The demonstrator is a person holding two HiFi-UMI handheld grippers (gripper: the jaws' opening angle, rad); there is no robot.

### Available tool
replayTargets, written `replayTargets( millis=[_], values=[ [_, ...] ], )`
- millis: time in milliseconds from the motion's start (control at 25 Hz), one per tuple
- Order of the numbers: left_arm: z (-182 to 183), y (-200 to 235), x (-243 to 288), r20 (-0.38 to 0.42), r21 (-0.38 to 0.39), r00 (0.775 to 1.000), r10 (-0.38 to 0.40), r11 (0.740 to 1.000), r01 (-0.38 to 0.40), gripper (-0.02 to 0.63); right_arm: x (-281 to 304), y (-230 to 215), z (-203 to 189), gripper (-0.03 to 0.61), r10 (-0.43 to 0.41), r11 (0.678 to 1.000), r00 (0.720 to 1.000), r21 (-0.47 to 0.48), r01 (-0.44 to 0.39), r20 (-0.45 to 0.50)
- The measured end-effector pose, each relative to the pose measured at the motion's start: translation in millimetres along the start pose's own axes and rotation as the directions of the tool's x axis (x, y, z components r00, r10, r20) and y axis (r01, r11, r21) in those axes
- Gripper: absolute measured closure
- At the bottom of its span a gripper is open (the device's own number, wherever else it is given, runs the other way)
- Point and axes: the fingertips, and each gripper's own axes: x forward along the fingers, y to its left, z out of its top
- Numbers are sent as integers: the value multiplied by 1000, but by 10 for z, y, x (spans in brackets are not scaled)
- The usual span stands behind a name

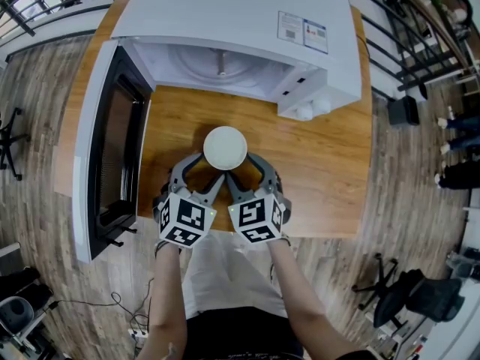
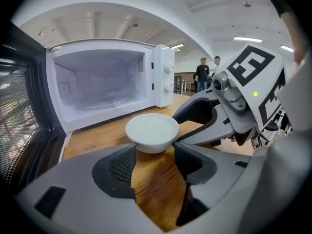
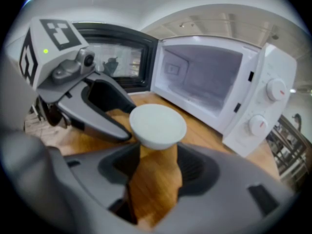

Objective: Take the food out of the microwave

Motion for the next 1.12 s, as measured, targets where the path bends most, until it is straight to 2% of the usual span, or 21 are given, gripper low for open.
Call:
replayTargets(
  millis=[560, 880, 1000, 1120],
  values=[
    [-17, -11, 3, 20, -47, 1000, 1, 999, 0, 341, 11, 10, -13, 321, 14, 1000, 1000, -17, -14, 4],
    [-16, 17, -49, 26, -36, 1000, 18, 999, -17, 341, -23, -10, -4, 321, 33, 999, 999, -17, -33, 25],
    [-26, 12, -105, 46, -59, 999, 18, 998, -16, 341, -98, -69, -17, 321, 20, 1000, 999, 1, -20, 35],
    [55, 30, -190, 100, -88, 995, 28, 996, -19, 341, -179, -144, 7, 321, 5, 1000, 998, 28, -7, 65]
  ],
)
